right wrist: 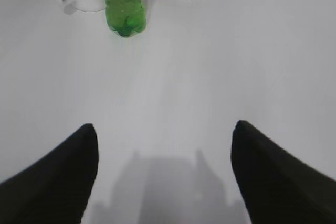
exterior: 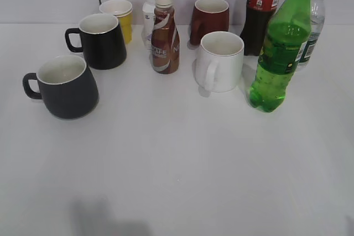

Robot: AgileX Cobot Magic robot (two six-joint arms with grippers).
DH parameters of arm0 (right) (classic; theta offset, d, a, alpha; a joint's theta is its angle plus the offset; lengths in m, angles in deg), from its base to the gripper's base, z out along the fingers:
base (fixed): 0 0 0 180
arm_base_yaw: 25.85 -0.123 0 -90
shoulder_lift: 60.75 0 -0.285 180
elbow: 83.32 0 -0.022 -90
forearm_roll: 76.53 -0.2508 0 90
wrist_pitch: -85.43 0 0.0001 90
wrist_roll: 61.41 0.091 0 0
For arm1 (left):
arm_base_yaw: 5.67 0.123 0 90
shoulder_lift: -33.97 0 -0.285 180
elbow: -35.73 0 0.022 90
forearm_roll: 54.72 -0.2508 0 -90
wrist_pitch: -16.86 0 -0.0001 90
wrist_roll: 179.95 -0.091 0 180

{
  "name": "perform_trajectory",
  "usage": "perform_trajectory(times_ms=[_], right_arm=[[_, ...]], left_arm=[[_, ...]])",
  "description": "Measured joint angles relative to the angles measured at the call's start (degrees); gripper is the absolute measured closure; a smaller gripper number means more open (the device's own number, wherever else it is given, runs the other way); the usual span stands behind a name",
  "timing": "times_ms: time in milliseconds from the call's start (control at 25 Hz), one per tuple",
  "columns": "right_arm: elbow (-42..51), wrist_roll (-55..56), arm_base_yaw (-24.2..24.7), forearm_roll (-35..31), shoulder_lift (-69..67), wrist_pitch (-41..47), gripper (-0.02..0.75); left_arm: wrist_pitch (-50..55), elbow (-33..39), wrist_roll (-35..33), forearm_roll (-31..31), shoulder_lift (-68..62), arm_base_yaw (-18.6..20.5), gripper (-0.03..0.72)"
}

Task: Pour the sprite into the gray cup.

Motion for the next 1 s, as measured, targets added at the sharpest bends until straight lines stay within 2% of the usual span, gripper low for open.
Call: perform_trajectory(times_ms=[1000], right_arm=[[0.00, 0.00, 0.00, 0.00, 0.00, 0.00, 0.151]], left_arm=[[0.00, 0.00, 0.00, 0.00, 0.00, 0.00, 0.454]])
